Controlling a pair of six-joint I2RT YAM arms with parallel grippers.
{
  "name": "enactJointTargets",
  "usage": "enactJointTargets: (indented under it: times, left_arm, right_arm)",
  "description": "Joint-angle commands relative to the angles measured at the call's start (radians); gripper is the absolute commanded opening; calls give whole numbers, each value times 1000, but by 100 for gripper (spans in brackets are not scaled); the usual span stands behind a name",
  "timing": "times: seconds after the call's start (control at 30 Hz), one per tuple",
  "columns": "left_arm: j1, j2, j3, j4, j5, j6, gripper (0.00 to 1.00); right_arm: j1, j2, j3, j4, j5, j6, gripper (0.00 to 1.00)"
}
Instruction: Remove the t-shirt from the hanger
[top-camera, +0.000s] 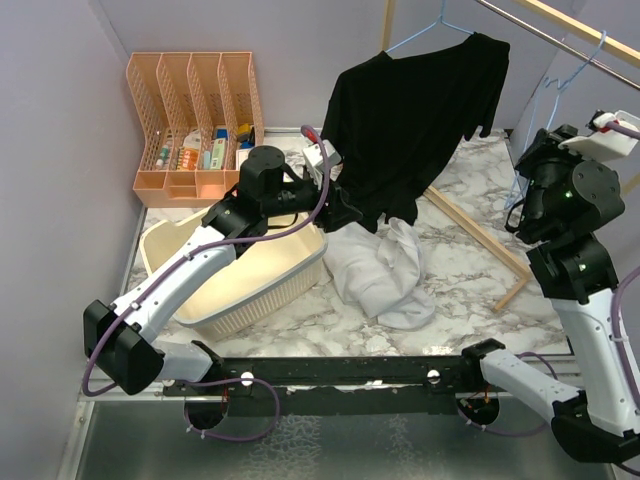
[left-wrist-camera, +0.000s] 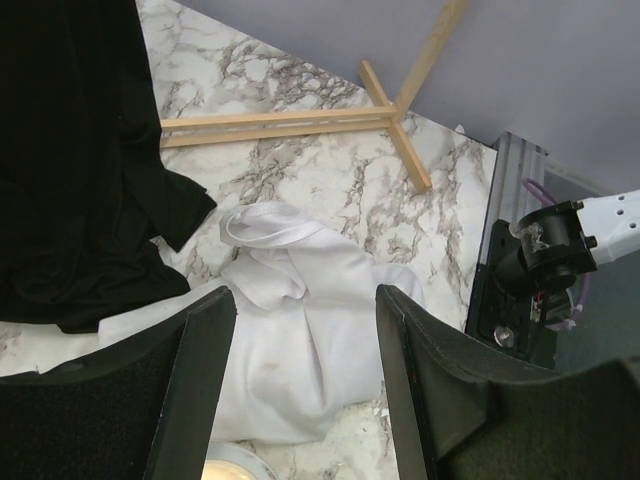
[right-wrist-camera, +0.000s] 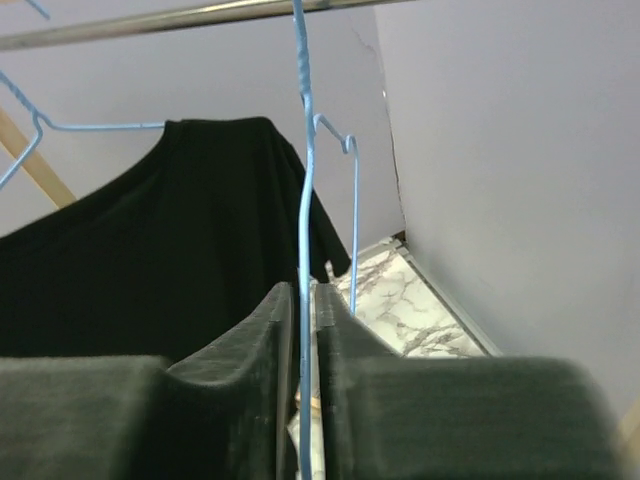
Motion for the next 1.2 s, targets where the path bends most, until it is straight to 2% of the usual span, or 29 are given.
enactJointTargets:
  times: [0.0, 0.07, 0.13, 0.2, 0.33, 0.57, 0.8, 1.17]
  left_arm:
    - [-6, -4, 1, 20, 37, -17, 61]
    - [-13, 9, 9, 13, 39, -15, 61]
    - [-20, 27, 23, -5, 39, -10, 62]
    - [-30, 44, 40, -31, 35, 0, 62]
    - [-89, 86, 65, -82, -83, 11, 62]
    - [-250, 222, 80, -92, -290, 22, 62]
    - [-325, 412, 63, -3, -420, -3, 67]
    - [-401, 626, 131, 8, -511, -29, 74]
  right_arm:
    - [4, -39, 54, -105, -98, 51, 32]
    - [4, -61, 75, -168, -150, 70, 51]
    - [4, -82, 103, -260, -207, 90, 64]
    - [4, -107, 136, -349, -265, 106, 87]
    - [4, -207, 162, -493, -382, 135, 100]
    - [4, -422, 132, -563, -602, 139, 100]
    - [4, -475, 79, -580, -792, 123, 100]
    - [4, -524, 41, -565, -781, 103, 100]
